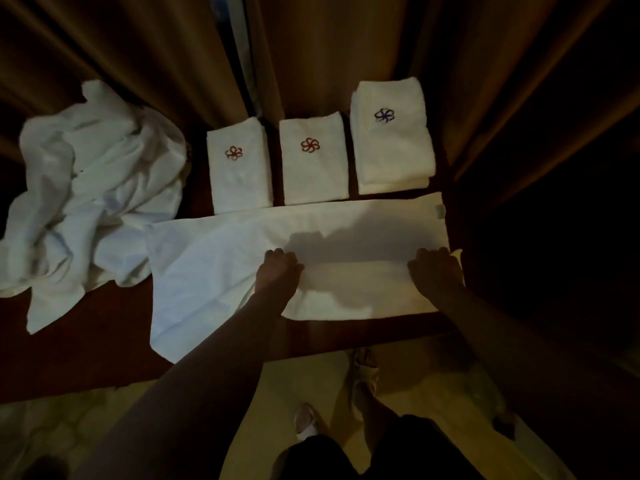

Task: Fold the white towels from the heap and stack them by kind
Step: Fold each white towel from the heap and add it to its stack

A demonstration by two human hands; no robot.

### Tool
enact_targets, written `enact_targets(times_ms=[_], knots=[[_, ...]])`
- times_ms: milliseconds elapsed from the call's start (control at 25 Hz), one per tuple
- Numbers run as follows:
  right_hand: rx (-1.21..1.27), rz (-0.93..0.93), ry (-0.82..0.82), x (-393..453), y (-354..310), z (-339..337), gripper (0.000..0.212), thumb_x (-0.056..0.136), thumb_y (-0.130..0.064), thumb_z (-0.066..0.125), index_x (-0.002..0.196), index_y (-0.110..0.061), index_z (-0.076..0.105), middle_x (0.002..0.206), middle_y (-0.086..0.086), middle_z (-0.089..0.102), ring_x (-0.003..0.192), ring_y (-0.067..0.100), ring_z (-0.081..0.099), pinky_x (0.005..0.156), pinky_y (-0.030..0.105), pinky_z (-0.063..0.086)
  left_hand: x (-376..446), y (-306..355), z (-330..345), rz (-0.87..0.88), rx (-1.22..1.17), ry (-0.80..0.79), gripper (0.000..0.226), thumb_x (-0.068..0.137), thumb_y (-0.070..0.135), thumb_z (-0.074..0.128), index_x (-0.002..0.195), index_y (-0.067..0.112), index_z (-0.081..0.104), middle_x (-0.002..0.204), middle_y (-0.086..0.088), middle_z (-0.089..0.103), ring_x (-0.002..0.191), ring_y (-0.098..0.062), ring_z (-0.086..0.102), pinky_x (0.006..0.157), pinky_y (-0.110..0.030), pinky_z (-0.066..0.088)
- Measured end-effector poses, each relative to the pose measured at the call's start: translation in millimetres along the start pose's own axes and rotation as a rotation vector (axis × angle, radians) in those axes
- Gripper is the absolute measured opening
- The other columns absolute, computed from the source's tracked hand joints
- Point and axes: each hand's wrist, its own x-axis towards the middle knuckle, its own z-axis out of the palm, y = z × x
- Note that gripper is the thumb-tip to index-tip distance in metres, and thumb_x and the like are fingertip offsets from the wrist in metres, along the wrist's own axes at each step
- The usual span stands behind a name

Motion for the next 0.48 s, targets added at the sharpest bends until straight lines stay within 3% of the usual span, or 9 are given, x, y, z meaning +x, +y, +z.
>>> enact_targets(times_ms=[200, 360, 480], knots=[[0.035, -0.003, -0.057, 25, -3, 18, 0.032, 0.096, -0.03, 0.04, 0.118, -0.012, 0.054, 0.121, 0.009, 0.052, 0.115, 0.03, 0.044, 0.085, 0.037, 0.045, 14, 0, 20, -0.08, -0.103, -0.071, 0.03, 0.097, 0.023, 0.05, 0.125, 0.012, 0.055, 0.121, -0.014, 0.054, 0.114, -0.03, 0.044, 0.089, -0.04, 0.045], [0.135, 0.033, 0.017, 24, -11, 16, 0.047, 0.09, -0.028, 0.052, 0.129, -0.006, 0.038, 0.132, 0.017, 0.038, 0.124, 0.035, 0.035, 0.086, 0.041, 0.046, 12, -3, 23, -0.106, -0.153, -0.074, 0.044, 0.095, 0.015, 0.049, 0.138, 0.013, 0.041, 0.13, -0.014, 0.042, 0.118, -0.031, 0.043, 0.089, -0.042, 0.048], [0.118, -0.11, 0.074, 12, -42, 5, 0.057, 0.073, -0.025, 0.072, 0.121, -0.003, 0.051, 0.124, 0.022, 0.048, 0.117, 0.04, 0.046, 0.075, 0.044, 0.051, -1, -13, 23, -0.146, -0.127, -0.033, 0.042, 0.096, 0.016, 0.047, 0.137, 0.012, 0.041, 0.132, -0.01, 0.039, 0.118, -0.027, 0.043, 0.081, -0.04, 0.05]])
